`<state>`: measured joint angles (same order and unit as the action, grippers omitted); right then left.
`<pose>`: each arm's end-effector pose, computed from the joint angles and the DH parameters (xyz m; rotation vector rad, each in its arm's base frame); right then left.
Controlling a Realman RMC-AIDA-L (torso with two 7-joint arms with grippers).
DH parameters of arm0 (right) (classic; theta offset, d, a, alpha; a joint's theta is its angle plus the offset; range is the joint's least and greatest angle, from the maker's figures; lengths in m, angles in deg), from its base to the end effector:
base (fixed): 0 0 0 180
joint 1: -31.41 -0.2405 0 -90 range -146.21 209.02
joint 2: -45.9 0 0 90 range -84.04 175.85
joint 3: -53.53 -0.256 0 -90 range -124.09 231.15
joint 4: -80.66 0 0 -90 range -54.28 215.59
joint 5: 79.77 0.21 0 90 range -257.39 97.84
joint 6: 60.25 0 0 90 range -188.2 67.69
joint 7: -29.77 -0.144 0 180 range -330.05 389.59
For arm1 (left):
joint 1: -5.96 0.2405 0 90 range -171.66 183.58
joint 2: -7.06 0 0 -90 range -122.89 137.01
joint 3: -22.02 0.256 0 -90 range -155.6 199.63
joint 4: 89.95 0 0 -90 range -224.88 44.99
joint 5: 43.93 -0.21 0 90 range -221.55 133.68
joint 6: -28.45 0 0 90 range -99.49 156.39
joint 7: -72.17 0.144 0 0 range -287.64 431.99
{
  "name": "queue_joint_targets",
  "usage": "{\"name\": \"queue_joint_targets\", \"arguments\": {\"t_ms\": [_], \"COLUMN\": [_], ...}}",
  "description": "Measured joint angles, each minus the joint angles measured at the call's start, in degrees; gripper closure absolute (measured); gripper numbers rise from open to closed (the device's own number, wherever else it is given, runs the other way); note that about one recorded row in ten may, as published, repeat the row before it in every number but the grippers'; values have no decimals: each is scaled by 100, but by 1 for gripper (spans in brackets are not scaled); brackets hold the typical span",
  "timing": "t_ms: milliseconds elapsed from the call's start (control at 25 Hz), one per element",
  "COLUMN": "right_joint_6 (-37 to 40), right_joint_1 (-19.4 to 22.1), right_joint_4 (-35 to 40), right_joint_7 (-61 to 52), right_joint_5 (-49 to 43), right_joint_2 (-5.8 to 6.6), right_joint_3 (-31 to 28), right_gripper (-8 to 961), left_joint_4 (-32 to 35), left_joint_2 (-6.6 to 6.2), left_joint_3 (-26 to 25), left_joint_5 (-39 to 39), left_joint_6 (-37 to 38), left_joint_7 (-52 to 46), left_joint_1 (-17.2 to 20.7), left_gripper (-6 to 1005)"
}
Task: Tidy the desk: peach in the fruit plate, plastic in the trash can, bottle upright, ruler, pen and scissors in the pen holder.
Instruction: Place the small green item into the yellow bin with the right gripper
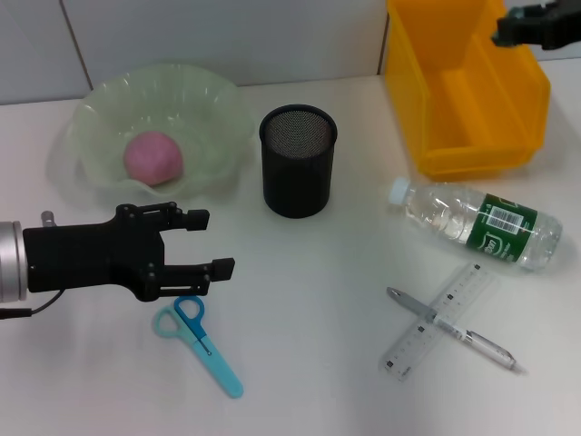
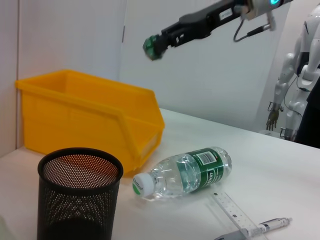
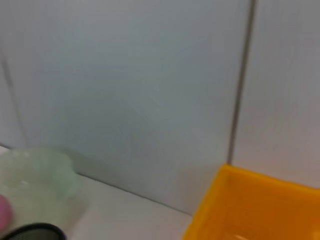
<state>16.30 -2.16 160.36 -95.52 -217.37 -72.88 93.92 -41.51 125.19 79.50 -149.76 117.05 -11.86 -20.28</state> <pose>0.2171 0.4023 0.1412 -2.1640 0.8105 0.2375 -0.2360 0.3251 -0.0004 -2.8568 -0.4626 -0.6214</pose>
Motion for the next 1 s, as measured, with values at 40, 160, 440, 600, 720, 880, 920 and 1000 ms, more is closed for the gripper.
{"name": "queue_joint_targets", "arguments": {"t_ms": [40, 160, 440, 600, 720, 880, 920, 1000], "right_joint_6": [0, -246, -932, -1261, -1343, -1386, -1388, -1393], "right_joint_1": [0, -35, -207, -246, -247, -253, -256, -264], "right_joint_4": [0, -240, -1230, -1598, -1611, -1610, -1610, -1613], "right_joint_7": [0, -10, 54, 205, 212, 188, 178, 160], "right_joint_5": [0, -220, -553, -543, -517, -432, -422, -417], "right_joint_2": [0, 2, 34, 25, 6, -3, -3, -1], "right_joint_3": [0, 2, 83, 327, 406, 426, 426, 427], "right_gripper": [610, 610, 608, 608, 607, 552, 534, 498], "left_joint_4": [0, -5, -6, 3, 15, 11, 7, -1], "left_joint_2": [0, -1, -1, -1, -1, -1, -1, -1], "left_joint_3": [0, 0, 0, 0, 0, 0, 0, 0], "left_joint_5": [0, 0, 0, 0, 0, 0, 0, 0], "left_joint_6": [0, 5, 45, 70, 70, 82, 87, 95], "left_joint_7": [0, -4, -12, -56, -60, -61, -61, -61], "left_joint_1": [0, -9, -30, -40, -40, -33, -28, -11], "left_gripper": [202, 203, 203, 203, 203, 203, 203, 203]}}
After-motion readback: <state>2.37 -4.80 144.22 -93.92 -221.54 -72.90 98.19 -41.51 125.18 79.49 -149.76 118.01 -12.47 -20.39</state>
